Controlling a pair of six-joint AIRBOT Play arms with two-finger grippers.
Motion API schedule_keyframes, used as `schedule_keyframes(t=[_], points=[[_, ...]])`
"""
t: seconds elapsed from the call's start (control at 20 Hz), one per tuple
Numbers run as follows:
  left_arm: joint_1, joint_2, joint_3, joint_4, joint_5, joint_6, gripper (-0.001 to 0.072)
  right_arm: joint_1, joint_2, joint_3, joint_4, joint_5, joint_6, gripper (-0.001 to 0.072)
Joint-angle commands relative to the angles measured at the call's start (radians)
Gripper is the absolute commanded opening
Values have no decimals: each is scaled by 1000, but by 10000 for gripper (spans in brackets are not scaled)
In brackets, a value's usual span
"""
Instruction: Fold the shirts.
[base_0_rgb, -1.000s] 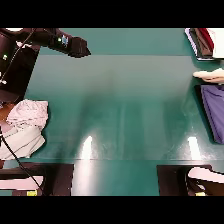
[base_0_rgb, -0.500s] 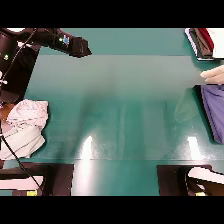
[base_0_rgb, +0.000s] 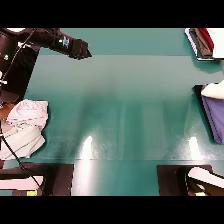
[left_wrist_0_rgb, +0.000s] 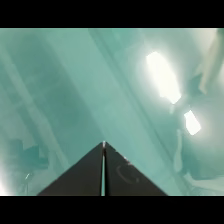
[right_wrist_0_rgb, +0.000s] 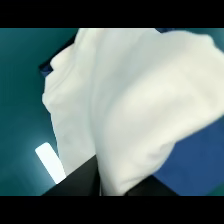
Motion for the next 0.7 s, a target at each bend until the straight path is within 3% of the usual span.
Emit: schedule_keyframes(t=[0.0, 0.05, 0.4, 0.45, 0.55, 0.6, 0.65], points=[[0, 0, 0, 0, -29, 0, 22, -1, 6, 1, -168, 96, 31, 444], [0, 0, 0, 0, -35, 3, 22, -1, 6, 1, -184, 105, 31, 512], [0, 0, 0, -1, -35, 18, 22, 73, 7, 2, -175, 172, 92, 502], [0, 0, 0, -1, -36, 17, 22, 105, 7, 2, -153, 180, 91, 475], [0, 0, 0, -1, -31, 18, 22, 187, 7, 2, -71, 188, 90, 155], [0, 0, 0, -1, -31, 18, 22, 238, 6, 2, -46, 188, 88, 37], [0, 0, 0, -1, -31, 18, 22, 294, 7, 2, -49, 183, 87, 21]])
